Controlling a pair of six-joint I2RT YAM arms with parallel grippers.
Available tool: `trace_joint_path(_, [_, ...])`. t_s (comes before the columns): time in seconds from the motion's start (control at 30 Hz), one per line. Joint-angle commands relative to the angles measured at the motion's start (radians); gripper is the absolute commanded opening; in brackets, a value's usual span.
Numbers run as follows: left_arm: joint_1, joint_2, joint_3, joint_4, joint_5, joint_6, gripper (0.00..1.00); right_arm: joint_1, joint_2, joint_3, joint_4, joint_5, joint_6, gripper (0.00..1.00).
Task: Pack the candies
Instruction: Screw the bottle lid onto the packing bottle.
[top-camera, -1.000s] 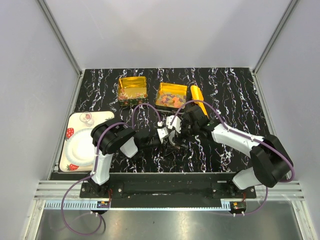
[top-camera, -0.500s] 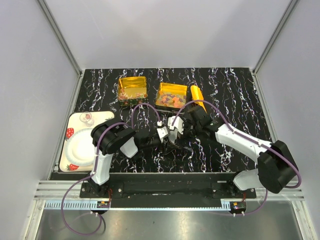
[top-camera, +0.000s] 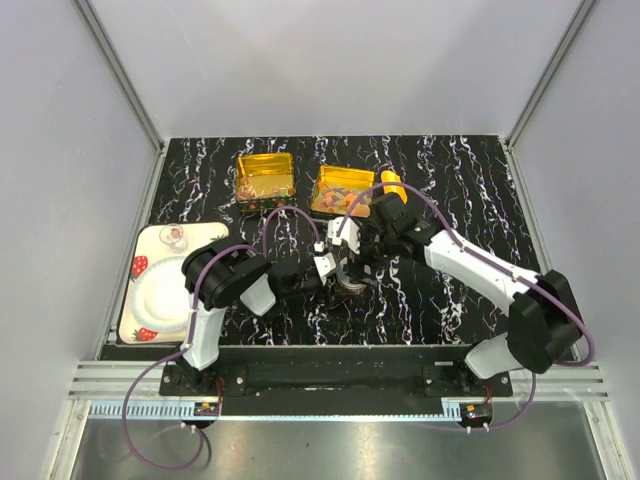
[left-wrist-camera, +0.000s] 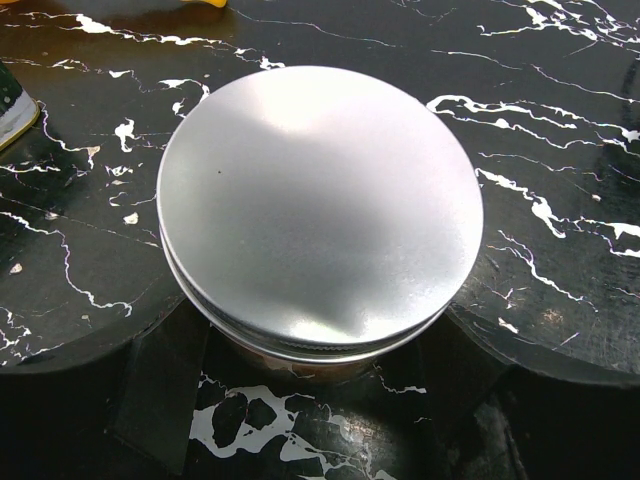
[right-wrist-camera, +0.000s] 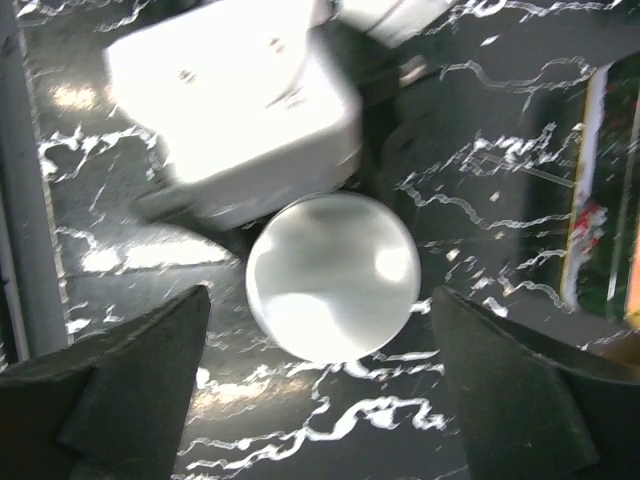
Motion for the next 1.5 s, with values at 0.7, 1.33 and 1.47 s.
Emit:
trace_joint_path(0.7, [0.006, -0.017, -0.013, 0.308, 0.067, 0.038, 0.45, -0.124, 0.239, 0.103, -0.021, -0.258, -0.061, 0.45])
trace_joint_path(1.33, [0.008, -0.012, -0.012, 0.306, 0.05, 0.047, 0.45, -0.126, 0.173, -0.02, 0.079, -0.142, -0.029, 0.45])
trace_joint_path(1.47, [0.008, -0.012, -0.01, 0.306, 0.041, 0.047, 0.44, -0.127, 0.17, -0.037, 0.049, -0.134, -0.041, 0.35])
